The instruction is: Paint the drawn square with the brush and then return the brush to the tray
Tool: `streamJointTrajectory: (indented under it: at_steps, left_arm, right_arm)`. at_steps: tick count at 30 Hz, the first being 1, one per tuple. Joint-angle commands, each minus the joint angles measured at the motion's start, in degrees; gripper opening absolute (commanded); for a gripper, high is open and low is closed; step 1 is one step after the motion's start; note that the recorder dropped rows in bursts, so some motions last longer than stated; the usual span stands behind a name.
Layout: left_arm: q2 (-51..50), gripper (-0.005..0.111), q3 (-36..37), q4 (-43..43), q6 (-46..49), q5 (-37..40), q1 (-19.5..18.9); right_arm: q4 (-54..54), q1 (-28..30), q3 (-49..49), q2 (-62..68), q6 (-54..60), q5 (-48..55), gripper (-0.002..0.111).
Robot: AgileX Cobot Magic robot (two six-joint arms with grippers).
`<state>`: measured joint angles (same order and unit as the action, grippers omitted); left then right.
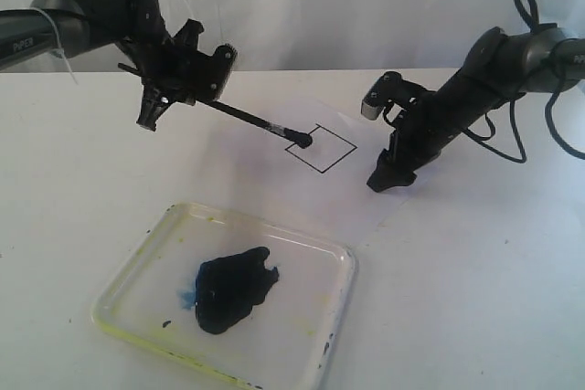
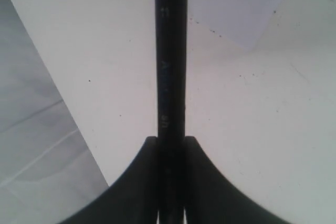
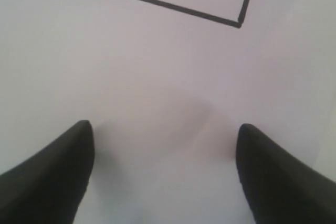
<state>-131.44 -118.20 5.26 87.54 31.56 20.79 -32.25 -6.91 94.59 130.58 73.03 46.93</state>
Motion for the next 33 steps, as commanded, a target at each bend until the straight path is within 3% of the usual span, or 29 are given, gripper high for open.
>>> streamJointTrajectory:
  at_steps: [1, 10, 15, 33]
  left_arm:
    - [0.0, 0.0, -0.3, -7.9, 9.3, -0.4, -0.2]
    - [-1.7, 0.0, -0.3, -15.7, 25.0, -4.2, -0.7]
    - [-2.9, 0.0, -0.3, -26.3, 33.4, -7.8, -2.4]
    - [-3.6, 0.0, -0.3, -27.1, 33.3, -6.5, -4.0]
  right_arm:
    - [0.3, -0.4, -0.9, 0.9, 2.6, 1.2, 0.07]
    - [0.3, -0.6, -0.9, 0.9, 4.7, 1.2, 0.07]
    - [0.3, -0.6, -0.9, 0.9, 4.7, 1.2, 0.07]
    - [0.3, -0.6, -0.9, 0.9, 4.7, -1.2, 0.07]
